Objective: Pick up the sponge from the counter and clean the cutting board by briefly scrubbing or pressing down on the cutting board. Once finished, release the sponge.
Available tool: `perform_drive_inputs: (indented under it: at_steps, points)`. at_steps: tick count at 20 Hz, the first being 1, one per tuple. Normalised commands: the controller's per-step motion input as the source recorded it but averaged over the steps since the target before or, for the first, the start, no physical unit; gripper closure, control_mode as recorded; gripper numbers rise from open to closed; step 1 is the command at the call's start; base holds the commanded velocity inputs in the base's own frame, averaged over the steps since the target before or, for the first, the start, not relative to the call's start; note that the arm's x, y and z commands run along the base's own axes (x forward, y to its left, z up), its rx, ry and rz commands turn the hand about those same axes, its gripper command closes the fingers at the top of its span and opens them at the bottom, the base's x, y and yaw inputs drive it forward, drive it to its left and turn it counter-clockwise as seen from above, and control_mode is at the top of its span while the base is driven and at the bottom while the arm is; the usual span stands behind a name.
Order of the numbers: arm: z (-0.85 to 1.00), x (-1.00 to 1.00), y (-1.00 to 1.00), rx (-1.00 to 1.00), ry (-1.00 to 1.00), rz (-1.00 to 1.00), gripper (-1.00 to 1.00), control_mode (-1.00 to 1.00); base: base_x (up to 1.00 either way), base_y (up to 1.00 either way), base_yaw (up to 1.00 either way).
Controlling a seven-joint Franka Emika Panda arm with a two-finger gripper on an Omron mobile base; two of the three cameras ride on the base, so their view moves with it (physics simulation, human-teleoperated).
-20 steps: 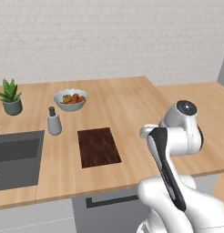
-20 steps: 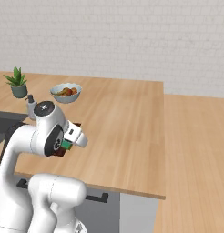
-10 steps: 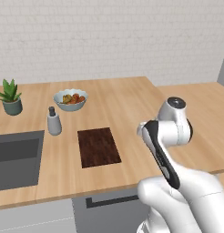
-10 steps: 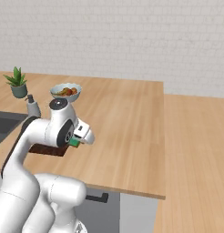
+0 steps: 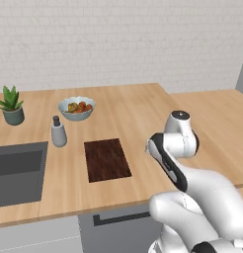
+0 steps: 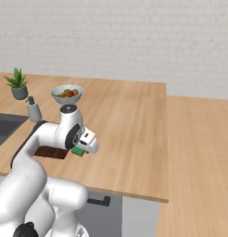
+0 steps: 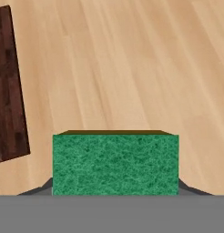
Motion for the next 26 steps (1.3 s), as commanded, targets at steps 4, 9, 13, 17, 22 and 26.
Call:
perform_drive_inputs:
  at_steps: [4,9,13,17,22,26]
  points:
    - [-0.52,0.26,-0.02,0.0,-0.02,0.0,1.0,-1.0,0.0,0.0,0.0]
    - [-0.31,0.37,-0.04,0.0,-0.02,0.0,-1.0,-1.0,0.0,0.0,0.0]
    - [-0.28,0.44,0.0,0.0,0.0,0.0,-1.0,-1.0,0.0,0.0,0.0]
    - [-0.05,0.35,-0.11,0.0,0.0,0.0,-1.0,-1.0,0.0,0.0,0.0]
    - [0.0,0.07,-0.08,0.0,0.0,0.0,-1.0,-1.0,0.0,0.0,0.0]
    - [0.1,-0.07,-0.01,0.0,-0.01,0.0,-1.0,-1.0,0.0,0.0,0.0]
